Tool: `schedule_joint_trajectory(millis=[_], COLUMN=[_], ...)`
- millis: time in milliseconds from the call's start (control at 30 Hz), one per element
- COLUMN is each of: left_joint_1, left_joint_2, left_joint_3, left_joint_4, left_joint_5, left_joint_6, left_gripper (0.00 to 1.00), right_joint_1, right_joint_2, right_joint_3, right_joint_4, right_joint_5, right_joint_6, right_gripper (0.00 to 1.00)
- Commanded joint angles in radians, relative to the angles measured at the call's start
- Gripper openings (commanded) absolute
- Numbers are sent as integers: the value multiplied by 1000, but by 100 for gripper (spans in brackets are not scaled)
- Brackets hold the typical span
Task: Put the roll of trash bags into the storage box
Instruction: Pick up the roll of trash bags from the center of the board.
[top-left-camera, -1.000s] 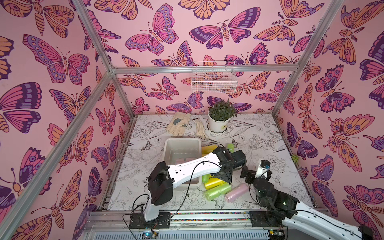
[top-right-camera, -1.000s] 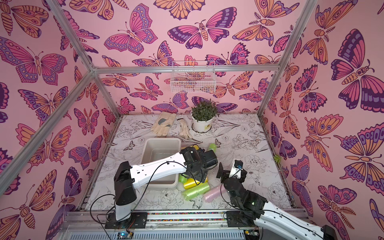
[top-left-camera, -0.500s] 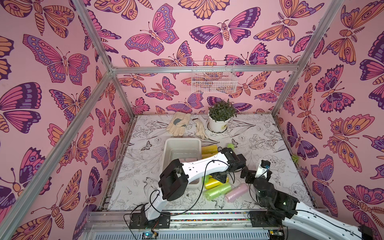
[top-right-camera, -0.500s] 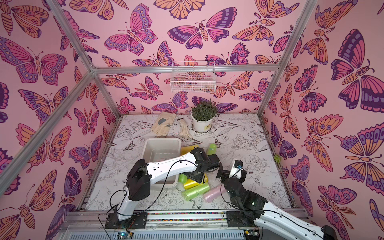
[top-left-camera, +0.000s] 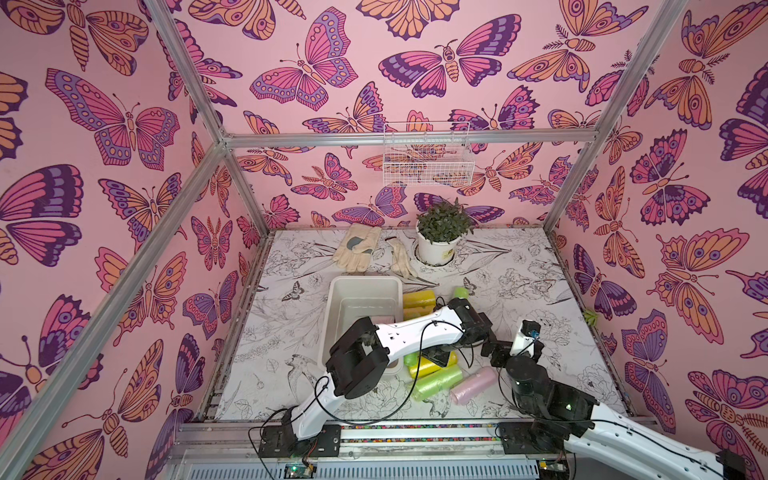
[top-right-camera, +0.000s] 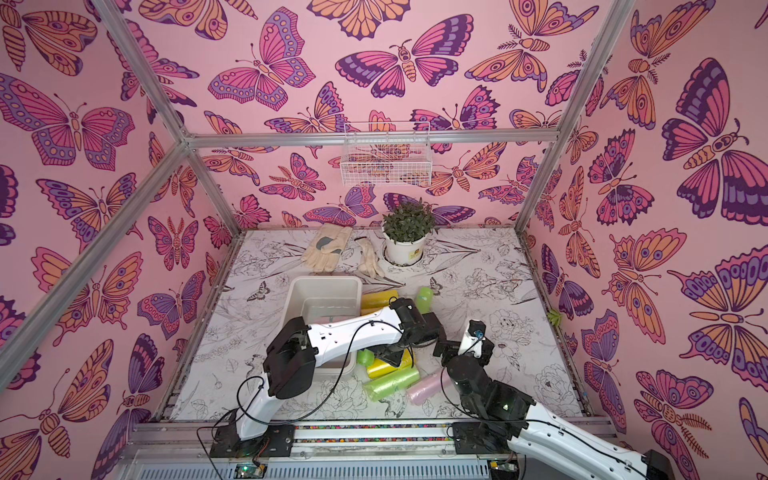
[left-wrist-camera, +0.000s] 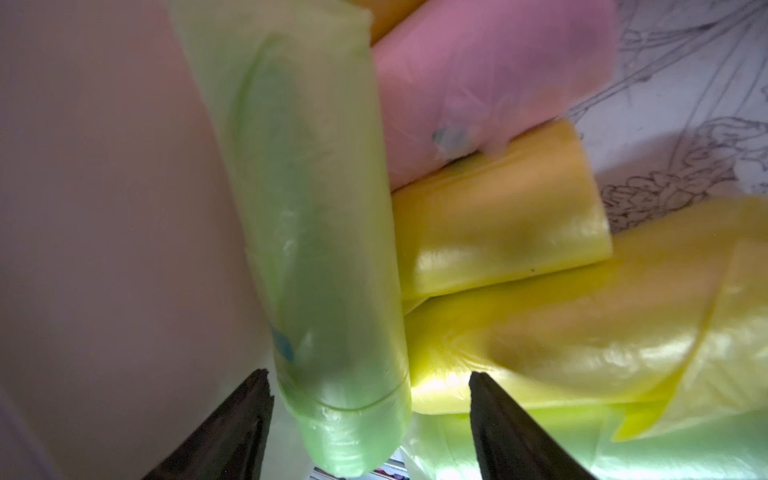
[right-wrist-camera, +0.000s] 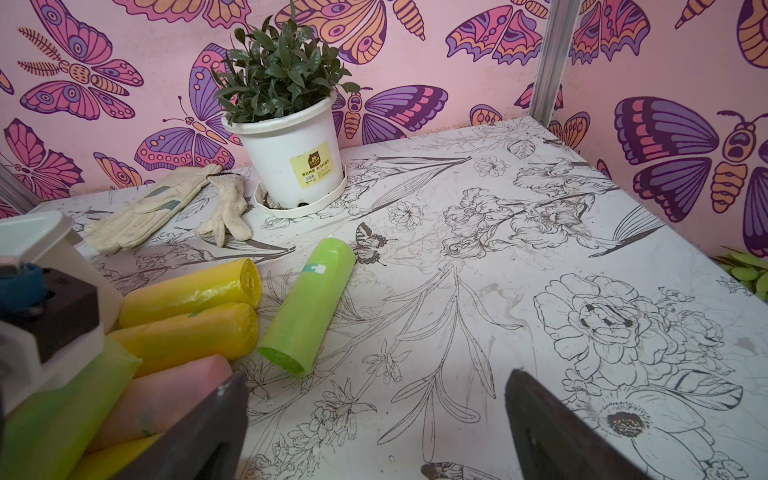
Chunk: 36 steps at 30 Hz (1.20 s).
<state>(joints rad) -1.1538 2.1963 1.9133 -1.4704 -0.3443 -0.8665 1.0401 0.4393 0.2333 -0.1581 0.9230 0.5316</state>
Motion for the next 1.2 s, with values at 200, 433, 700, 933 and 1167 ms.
schedule_joint_trajectory(millis=[200,433,700,933,1167], left_joint_1=[11,28,31,31,20], left_joint_2=[38,46,60,48,-45], left_joint_3=[-35,-79,-84,-81,-67], left_joint_4=[-12,33,70,87,84], left_joint_5=[-13,7,32,32,-8], left_joint_6=[-15,-16,6,23,62], left_gripper=[76,74,66,40,16], right_joint_1=[-4,-5,-5,-5,-5], right_joint_2=[2,1,2,1,2], right_joint_3=[-2,-2,-2,-2,-2], right_joint_4=[-11,-11,-11,-12,-11], right_joint_5=[13,12,13,12,13], right_joint_6=[17,17,19,19,18], right_gripper=[99,99,99,99,99])
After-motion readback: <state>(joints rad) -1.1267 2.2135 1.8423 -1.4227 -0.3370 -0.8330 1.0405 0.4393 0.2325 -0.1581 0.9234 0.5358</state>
